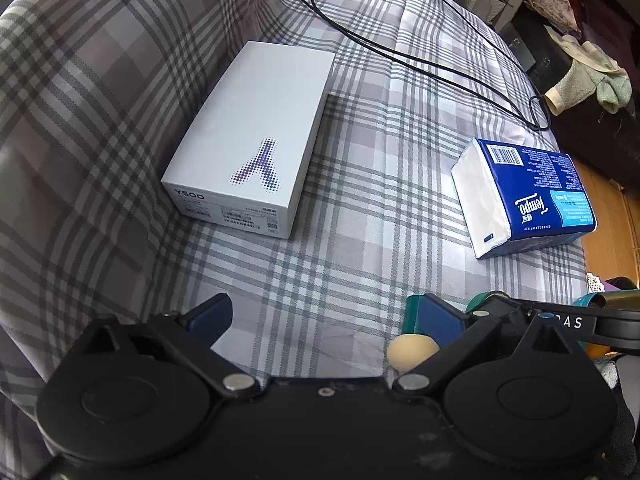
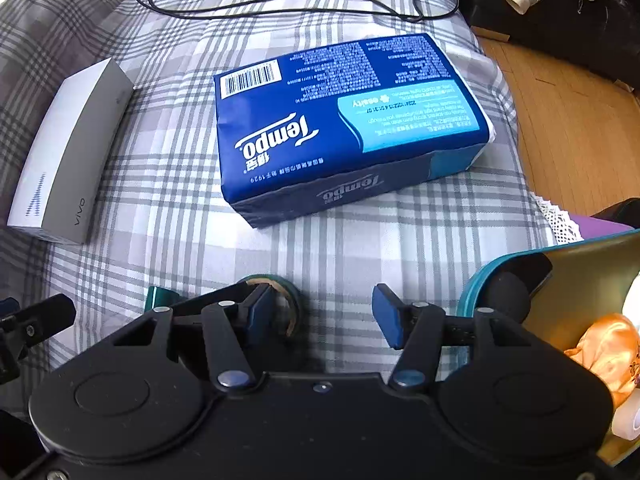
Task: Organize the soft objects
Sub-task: 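Lower right tool onto the green-edged tape roll and close on it, then lift the green-edged tape roll with right tool and carry it over the tray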
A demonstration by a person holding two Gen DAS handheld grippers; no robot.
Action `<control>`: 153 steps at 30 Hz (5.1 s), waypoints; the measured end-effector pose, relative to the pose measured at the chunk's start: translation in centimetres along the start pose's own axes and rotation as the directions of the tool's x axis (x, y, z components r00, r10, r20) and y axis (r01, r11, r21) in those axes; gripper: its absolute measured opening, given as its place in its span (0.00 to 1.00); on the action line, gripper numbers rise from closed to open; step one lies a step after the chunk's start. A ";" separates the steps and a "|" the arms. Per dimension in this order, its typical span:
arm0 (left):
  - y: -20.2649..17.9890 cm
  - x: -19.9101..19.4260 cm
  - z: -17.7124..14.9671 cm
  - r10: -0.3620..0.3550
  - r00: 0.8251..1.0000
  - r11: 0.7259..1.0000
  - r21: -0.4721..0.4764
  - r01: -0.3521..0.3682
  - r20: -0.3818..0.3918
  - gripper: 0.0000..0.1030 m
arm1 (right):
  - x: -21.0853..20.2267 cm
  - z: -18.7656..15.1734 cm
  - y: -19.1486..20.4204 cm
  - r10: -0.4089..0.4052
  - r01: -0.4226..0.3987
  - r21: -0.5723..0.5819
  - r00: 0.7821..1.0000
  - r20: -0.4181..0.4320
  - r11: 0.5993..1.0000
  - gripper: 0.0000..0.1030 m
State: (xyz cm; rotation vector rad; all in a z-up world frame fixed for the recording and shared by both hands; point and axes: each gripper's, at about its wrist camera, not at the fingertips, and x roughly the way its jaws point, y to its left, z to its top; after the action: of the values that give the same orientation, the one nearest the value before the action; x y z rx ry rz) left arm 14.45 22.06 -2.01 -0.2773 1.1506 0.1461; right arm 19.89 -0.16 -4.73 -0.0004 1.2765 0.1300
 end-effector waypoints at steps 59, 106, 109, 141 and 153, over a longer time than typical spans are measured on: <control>0.2 0.4 0.1 -0.011 1.000 1.000 -0.010 0.011 -0.011 0.97 | -0.3 2.5 -3.5 -0.069 0.056 0.094 0.989 0.135 0.994 0.44; -11.5 1.8 -8.3 -0.061 0.960 0.586 0.769 0.255 -0.271 0.92 | -5.1 2.6 -0.7 -0.092 0.097 -0.064 0.992 0.082 0.993 0.46; -11.8 1.8 -8.2 -0.076 0.960 0.596 0.760 0.259 -0.268 0.91 | -6.5 2.9 -0.8 -0.062 0.066 -0.097 0.997 0.046 0.993 0.46; -15.7 4.3 -9.3 0.015 0.957 0.516 0.822 0.240 -0.289 0.71 | -12.2 0.3 -5.5 0.043 -0.020 -0.393 0.998 0.051 0.919 0.46; -15.1 1.9 -8.7 -0.026 0.970 0.623 0.755 0.205 -0.243 0.67 | -11.9 -1.1 -11.5 -0.003 0.028 -0.290 0.996 0.084 0.957 0.46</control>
State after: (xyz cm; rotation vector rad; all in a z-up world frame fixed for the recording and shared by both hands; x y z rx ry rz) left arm 11.46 5.03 -4.93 0.4296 1.2979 -0.5214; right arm 16.59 -12.82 5.52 -0.2566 1.1650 0.3012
